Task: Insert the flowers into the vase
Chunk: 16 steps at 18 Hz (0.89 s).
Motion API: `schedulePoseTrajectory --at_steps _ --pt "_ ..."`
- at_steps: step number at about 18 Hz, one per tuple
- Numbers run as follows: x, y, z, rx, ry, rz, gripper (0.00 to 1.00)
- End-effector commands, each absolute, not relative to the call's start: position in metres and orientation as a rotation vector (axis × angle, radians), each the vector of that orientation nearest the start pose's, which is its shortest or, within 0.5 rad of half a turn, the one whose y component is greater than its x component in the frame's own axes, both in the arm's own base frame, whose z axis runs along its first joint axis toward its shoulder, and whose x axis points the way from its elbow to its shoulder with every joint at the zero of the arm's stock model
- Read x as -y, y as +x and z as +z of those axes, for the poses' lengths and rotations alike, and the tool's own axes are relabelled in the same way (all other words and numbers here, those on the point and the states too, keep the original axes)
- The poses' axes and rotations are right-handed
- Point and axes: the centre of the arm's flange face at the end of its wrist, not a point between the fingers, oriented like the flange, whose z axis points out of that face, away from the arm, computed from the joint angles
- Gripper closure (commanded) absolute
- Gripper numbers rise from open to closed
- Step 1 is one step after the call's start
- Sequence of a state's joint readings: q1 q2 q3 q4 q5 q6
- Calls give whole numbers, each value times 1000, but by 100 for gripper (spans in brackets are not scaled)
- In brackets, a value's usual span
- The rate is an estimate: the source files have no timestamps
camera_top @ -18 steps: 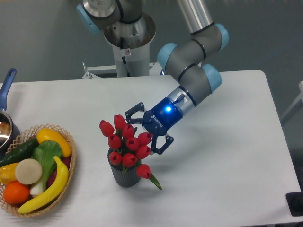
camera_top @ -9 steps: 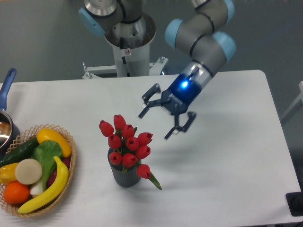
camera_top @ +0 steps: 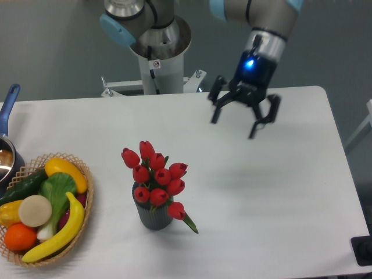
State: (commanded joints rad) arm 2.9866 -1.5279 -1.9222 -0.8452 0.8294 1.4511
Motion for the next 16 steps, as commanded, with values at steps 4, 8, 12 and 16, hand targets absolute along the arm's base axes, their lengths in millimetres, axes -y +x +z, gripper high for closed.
schedulePoseTrajectory --at_steps 4,8,12,16 --pt "-256 -438 450 -217 -2502 480 0" --pt "-241 -431 463 -264 -2619 442 0" --pt "-217 -428 476 -441 -2737 446 0" --pt "-200 -428 479 -452 -2761 435 0"
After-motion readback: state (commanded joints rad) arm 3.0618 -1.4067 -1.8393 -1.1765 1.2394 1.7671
